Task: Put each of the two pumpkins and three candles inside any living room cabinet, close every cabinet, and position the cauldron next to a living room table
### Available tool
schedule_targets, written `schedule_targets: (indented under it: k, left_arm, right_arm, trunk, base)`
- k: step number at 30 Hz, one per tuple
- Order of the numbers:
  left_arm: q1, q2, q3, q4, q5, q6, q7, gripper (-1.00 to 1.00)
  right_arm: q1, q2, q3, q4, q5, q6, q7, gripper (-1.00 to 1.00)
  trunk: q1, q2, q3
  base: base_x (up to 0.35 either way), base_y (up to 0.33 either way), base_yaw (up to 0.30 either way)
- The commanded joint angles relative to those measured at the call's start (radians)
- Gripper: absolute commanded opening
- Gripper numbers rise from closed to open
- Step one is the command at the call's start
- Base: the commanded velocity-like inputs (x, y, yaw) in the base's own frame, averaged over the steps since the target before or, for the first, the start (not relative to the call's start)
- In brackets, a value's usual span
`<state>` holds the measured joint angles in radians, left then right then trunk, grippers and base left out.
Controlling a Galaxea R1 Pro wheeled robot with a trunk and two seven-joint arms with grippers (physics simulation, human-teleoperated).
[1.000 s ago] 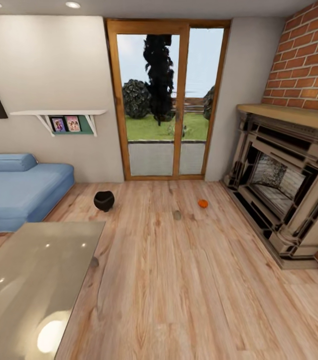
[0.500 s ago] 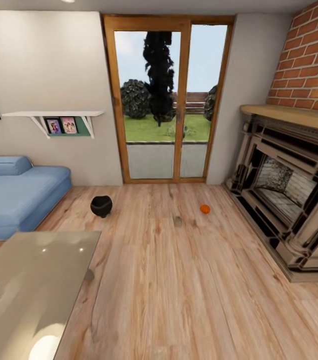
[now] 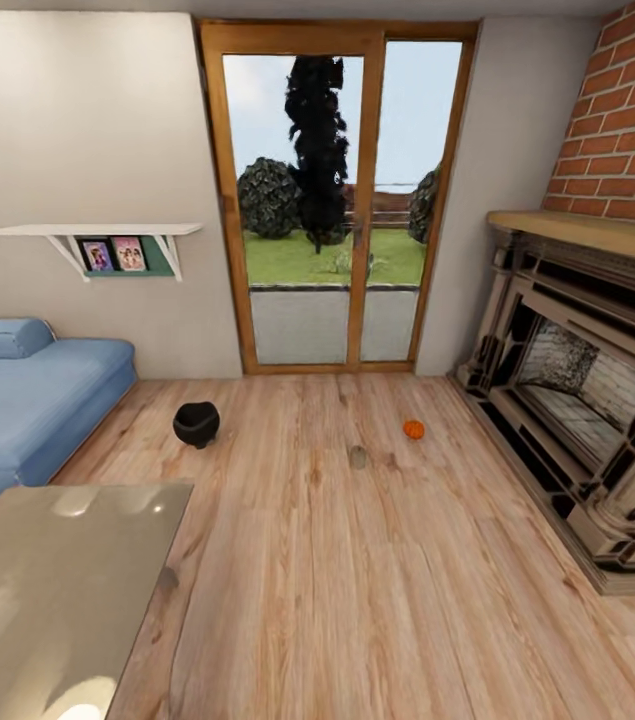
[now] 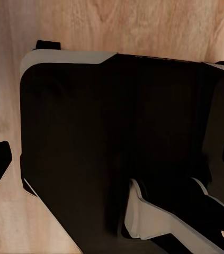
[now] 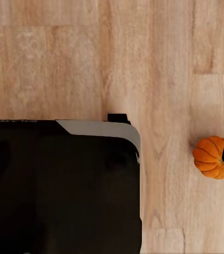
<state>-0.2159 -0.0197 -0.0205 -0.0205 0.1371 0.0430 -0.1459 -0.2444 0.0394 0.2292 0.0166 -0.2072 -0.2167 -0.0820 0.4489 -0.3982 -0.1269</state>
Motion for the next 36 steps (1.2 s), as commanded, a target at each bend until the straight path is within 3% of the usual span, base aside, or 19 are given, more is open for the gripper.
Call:
schedule_targets:
  k: [1,36]
  left_arm:
    - [0.000,0.000,-0.003,-0.001,0.010,0.005,-0.003,1.00]
    - [0.000,0.001,-0.002,0.000,0.010,0.005,-0.003,1.00]
  right_arm:
    - [-0.001,0.000,0.009,0.002,-0.009,-0.004,-0.002,1.00]
    - [-0.001,0.000,0.009,0.002,-0.009,-0.004,-0.002,1.00]
  trunk:
    - [0.001,-0.002,-0.002]
    - [0.001,-0.002,-0.002]
  base:
    - [0.333,0.000,0.000]
    - [0.333,-0.004,0.000]
